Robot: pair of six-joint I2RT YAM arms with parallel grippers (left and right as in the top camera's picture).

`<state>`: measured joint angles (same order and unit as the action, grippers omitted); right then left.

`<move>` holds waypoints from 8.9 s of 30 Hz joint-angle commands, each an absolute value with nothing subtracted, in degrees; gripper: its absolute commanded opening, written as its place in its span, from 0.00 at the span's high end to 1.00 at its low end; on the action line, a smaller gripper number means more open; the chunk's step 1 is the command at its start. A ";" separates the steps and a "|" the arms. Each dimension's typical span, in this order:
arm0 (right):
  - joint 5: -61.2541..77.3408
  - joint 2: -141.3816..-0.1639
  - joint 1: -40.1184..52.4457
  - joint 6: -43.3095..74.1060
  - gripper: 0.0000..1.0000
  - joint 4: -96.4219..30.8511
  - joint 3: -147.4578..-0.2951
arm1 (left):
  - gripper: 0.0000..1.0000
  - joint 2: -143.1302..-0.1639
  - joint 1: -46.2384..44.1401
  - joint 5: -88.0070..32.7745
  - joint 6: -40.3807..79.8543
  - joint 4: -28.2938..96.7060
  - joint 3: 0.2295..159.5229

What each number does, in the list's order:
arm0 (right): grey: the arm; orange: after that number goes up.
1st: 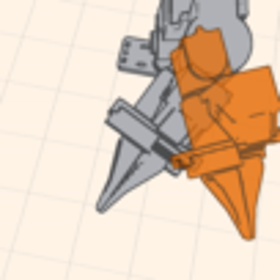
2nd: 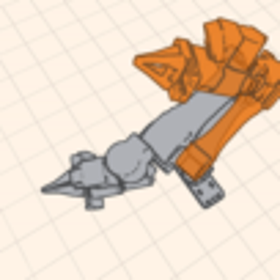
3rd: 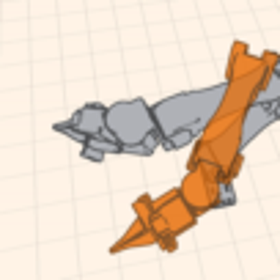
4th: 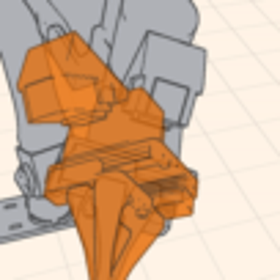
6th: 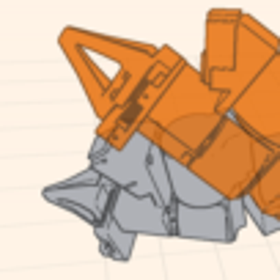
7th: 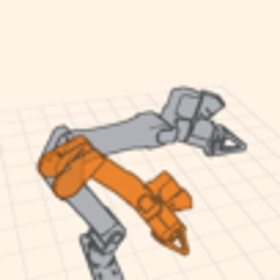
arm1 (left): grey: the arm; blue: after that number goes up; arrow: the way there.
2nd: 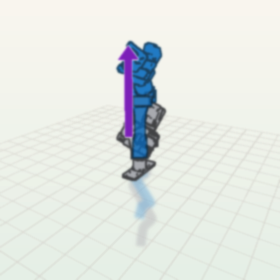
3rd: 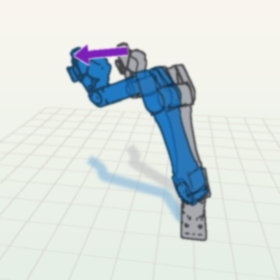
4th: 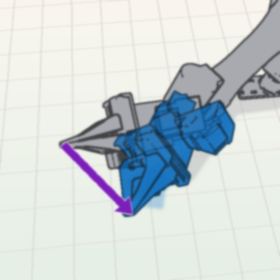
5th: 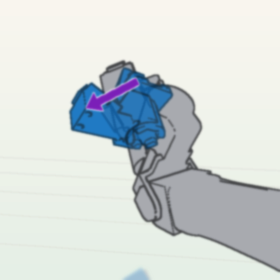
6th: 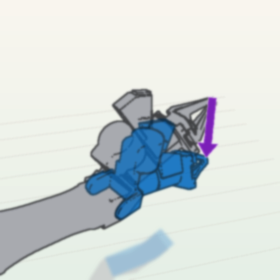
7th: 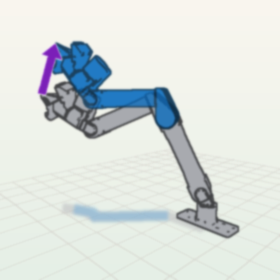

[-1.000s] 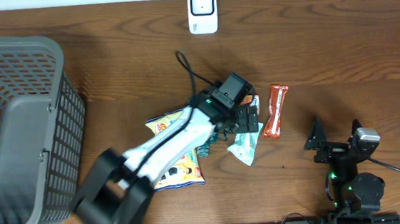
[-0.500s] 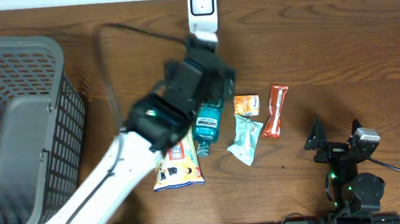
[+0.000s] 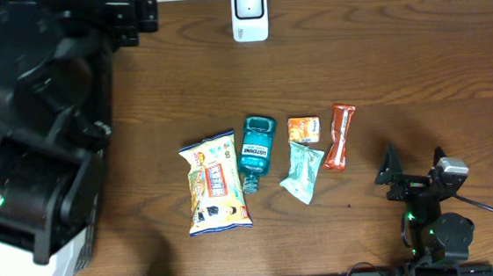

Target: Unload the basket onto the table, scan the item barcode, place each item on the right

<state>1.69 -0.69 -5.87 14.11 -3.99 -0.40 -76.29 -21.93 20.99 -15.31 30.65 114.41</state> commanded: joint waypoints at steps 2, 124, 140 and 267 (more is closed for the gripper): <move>1.63 -0.36 -5.52 14.74 0.01 -4.16 -0.32 | 0.01 -74.91 -21.65 28.32 -23.18 29.76 115.48; 44.16 -0.38 -5.56 38.00 0.01 -3.33 -0.32 | 0.02 -2.11 10.33 -26.17 15.05 17.19 20.40; 44.12 -3.14 -5.56 41.71 0.01 -3.51 -0.73 | 0.02 -2.11 10.33 -26.15 15.05 51.33 18.98; 29.15 -113.30 28.01 117.40 0.99 -56.77 -88.71 | 0.01 -2.11 10.33 -26.15 15.05 60.12 18.98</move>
